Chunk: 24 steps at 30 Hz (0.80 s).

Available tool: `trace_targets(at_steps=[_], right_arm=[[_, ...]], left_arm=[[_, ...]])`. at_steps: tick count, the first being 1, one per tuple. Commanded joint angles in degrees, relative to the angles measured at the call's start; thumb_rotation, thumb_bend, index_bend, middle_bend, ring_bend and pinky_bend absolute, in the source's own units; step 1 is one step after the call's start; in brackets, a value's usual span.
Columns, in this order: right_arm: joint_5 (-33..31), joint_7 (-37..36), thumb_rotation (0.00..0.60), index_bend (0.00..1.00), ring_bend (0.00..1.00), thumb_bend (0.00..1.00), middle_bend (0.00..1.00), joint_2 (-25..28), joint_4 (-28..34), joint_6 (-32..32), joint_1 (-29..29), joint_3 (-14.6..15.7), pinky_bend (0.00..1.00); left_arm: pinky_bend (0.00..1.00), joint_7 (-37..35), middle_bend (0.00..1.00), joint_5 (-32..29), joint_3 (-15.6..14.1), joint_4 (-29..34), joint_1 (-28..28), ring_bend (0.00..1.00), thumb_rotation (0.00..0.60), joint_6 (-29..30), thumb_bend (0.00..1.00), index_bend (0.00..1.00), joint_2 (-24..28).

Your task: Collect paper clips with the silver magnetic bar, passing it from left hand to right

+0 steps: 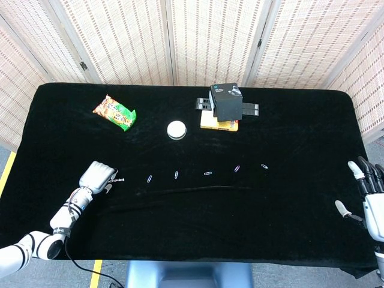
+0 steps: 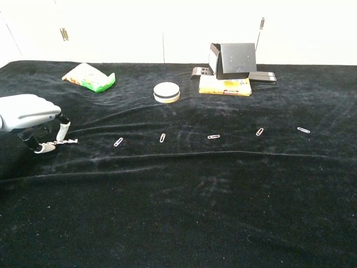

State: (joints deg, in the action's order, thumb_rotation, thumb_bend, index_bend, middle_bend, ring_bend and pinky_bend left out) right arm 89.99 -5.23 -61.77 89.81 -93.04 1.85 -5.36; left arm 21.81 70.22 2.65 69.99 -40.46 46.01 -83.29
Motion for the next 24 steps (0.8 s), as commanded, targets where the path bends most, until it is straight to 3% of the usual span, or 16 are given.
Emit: trace_targets(at_steps=[1,14,24], right_arm=[[0.0,0.0,0.600,0.00,0.00,0.26,0.00,0.0,0.0,0.1,0.0,0.0,0.00],[0.2,0.2,0.600,0.00,0.00,0.26,0.00,0.0,0.0,-0.2,-0.1,0.1,0.00],[0.5,0.3,0.600,0.00,0.00,0.26,0.00,-0.1,0.1,-0.4,-0.2,0.2,0.00]], left_arm=[[0.97,-0.3,0.94,0.1,-0.1,-0.3,0.0,0.96,0.600,0.0,0.40,0.51,-0.2],[0.97,-1.6,0.95,0.7,-0.4,-2.9,0.3,0.97,0.600,0.6,0.51,0.63,-1.3],[0.97,0.6,0.96,-0.9,-0.5,-1.9,0.7,0.96,0.600,0.5,0.52,0.57,-0.5]])
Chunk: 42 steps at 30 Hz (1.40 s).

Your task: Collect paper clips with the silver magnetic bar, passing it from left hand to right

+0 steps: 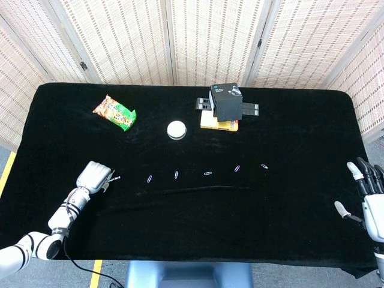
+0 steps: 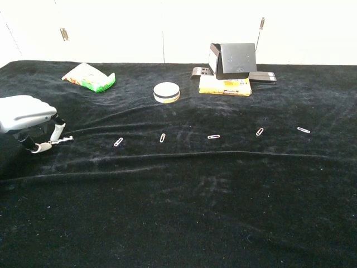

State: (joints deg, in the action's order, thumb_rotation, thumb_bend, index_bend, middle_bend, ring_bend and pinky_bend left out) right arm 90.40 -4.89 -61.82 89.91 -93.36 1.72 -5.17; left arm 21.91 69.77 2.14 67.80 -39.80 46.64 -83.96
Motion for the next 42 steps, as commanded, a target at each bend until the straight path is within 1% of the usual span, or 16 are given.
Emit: trace_targets(at_steps=[1,6,9,11,13,15,19,23,28,31,35,42], right_arm=[[0.1,0.0,0.600,0.00,0.00,0.26,0.00,0.0,0.0,-0.2,-0.1,0.0,0.00],[0.3,-0.1,0.600,0.00,0.00,0.26,0.00,0.0,-0.1,-0.3,-0.1,0.1,0.00],[0.3,-0.1,0.600,0.00,0.00,0.26,0.00,0.0,-0.1,-0.4,-0.2,0.1,0.00],[0.4,-0.1,0.600,0.00,0.00,0.26,0.00,-0.1,-0.1,-0.5,-0.2,0.1,0.00],[0.3,-0.2,0.600,0.00,0.00,0.26,0.00,-0.1,-0.1,-0.5,-0.2,0.1,0.00],[0.4,-0.3,0.600,0.00,0.00,0.26,0.00,0.0,-0.1,-0.5,-0.2,0.1,0.00],[0.6,-0.3,0.600,0.00,0.00,0.26,0.00,0.0,-0.1,-0.4,-0.1,0.2,0.00],[0.9,-0.4,0.600,0.00,0.00,0.26,0.00,0.0,-0.2,-0.7,-0.3,0.3,0.00],[1.4,-0.7,0.600,0.00,0.00,0.26,0.00,0.1,-0.2,-1.3,-0.4,0.4,0.00],[1.8,-1.2,0.600,0.00,0.00,0.26,0.00,0.1,-0.3,-2.0,-0.7,0.4,0.00],[2.2,-2.3,0.600,0.00,0.00,0.26,0.00,0.4,-0.6,-3.0,-1.1,0.5,0.00],[1.7,-3.7,0.600,0.00,0.00,0.26,0.00,0.8,-1.0,-2.9,-1.4,0.6,0.00]], left_arm=[[0.97,0.8,0.96,-0.9,0.0,0.4,0.1,0.96,0.600,-0.3,0.52,0.56,0.2],[0.97,1.5,0.96,-2.2,-0.2,0.2,0.2,0.96,0.600,-1.1,0.52,0.51,-0.1],[0.97,1.8,0.96,-2.3,-0.3,-0.2,0.3,0.96,0.600,-1.0,0.52,0.52,-0.4],[0.97,2.2,0.96,-2.0,-0.2,-0.6,0.5,0.96,0.600,0.1,0.52,0.57,-0.8],[0.97,2.4,0.96,-1.3,0.1,-0.9,1.0,0.97,0.600,2.3,0.52,0.68,-1.3],[0.97,1.7,0.97,-1.0,0.4,-0.4,1.3,0.97,0.600,3.2,0.52,0.75,-1.1],[0.98,1.1,0.99,0.8,0.9,0.5,2.1,0.99,0.600,7.0,0.52,0.83,-0.5],[0.99,0.2,1.00,2.8,1.7,1.5,2.9,0.99,0.600,11.0,0.53,0.84,0.1],[0.99,-1.6,1.00,5.5,2.3,5.7,3.6,0.99,0.600,14.6,0.53,0.84,1.6],[0.99,-0.9,1.00,6.9,1.8,7.2,3.2,0.99,0.600,14.5,0.53,0.84,1.3],[0.99,1.0,1.00,7.7,1.4,7.5,2.2,0.99,0.600,13.3,0.53,0.84,-0.6],[0.99,4.3,1.00,8.2,1.6,5.0,0.2,0.99,0.600,11.3,0.53,0.84,-6.3]])
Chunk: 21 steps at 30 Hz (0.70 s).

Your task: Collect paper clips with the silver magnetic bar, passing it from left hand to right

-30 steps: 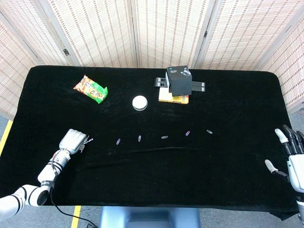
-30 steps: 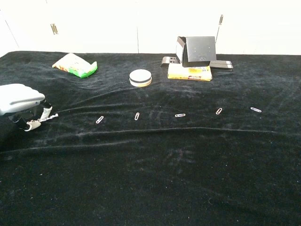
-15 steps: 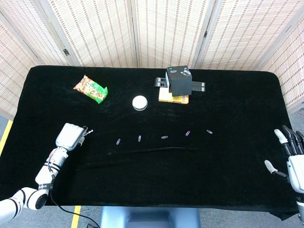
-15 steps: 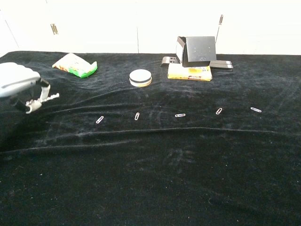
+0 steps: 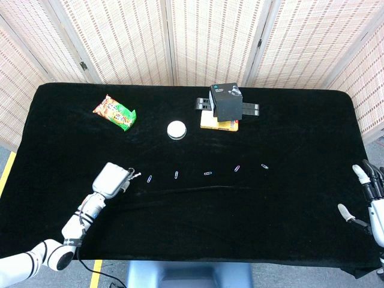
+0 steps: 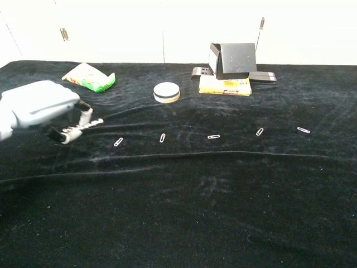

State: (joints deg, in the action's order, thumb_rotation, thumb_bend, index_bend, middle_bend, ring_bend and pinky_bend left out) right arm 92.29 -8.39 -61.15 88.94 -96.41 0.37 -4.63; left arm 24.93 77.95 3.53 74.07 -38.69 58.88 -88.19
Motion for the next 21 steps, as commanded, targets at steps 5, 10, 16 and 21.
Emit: trace_targets(at_steps=[5,10,16,21], right_arm=[[-0.6,-1.0,0.600,0.00,0.00,0.26,0.00,0.3,-0.1,-0.6,-0.5,-0.3,0.00],[-0.9,-1.6,0.600,0.00,0.00,0.26,0.00,0.3,-0.4,-1.2,-0.9,-0.5,0.00],[-1.4,-1.9,0.600,0.00,0.00,0.26,0.00,0.4,-0.5,-0.7,-0.7,-0.7,0.00],[-1.4,-1.8,0.600,0.00,0.00,0.26,0.00,0.5,-0.5,-0.7,-0.8,-0.7,0.00]], left_arm=[[0.99,3.3,1.00,0.6,1.0,-3.0,-2.3,0.99,0.600,-0.8,0.53,0.85,-5.0],[0.99,4.8,1.00,-0.1,1.0,-5.4,-3.2,0.99,0.600,-2.6,0.53,0.85,-7.0],[0.99,5.1,1.00,-0.3,0.9,-7.1,-3.6,0.99,0.600,-3.4,0.53,0.85,-8.0],[0.99,5.7,1.00,-0.8,0.8,-7.6,-3.8,0.99,0.600,-4.0,0.53,0.85,-8.0]])
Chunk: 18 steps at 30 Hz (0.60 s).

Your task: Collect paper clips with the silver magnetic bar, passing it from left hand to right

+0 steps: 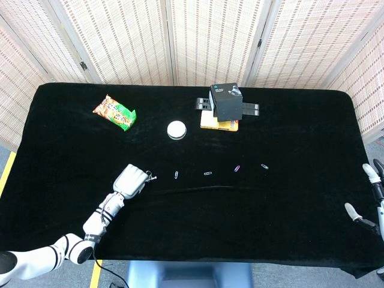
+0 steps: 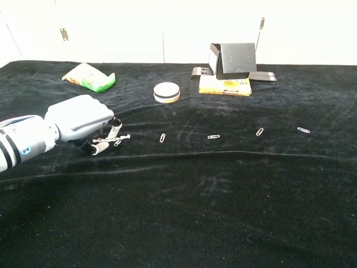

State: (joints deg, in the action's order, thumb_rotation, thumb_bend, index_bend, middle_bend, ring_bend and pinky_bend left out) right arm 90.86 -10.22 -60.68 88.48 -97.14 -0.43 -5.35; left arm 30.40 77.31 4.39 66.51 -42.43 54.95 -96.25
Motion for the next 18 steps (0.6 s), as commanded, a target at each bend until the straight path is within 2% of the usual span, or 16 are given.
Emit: trace_targets(at_steps=[1,11,18], right_arm=[[-0.1,0.0,0.600,0.00,0.00,0.26,0.00,0.0,0.0,0.0,0.0,0.0,0.00],[0.1,0.1,0.600,0.00,0.00,0.26,0.00,0.1,0.2,0.1,0.0,0.0,0.00],[0.7,-1.2,0.600,0.00,0.00,0.26,0.00,0.5,0.1,0.5,0.3,0.1,0.00]], left_arm=[[0.99,0.3,1.00,-0.1,-0.1,-0.1,0.0,0.99,0.600,-0.1,0.53,0.85,0.1],[0.99,1.4,1.00,-0.5,-0.1,1.2,0.5,0.99,0.600,0.6,0.53,0.85,0.9],[0.99,3.4,1.00,2.9,-1.4,10.0,2.4,0.99,0.600,6.3,0.53,0.85,3.3]])
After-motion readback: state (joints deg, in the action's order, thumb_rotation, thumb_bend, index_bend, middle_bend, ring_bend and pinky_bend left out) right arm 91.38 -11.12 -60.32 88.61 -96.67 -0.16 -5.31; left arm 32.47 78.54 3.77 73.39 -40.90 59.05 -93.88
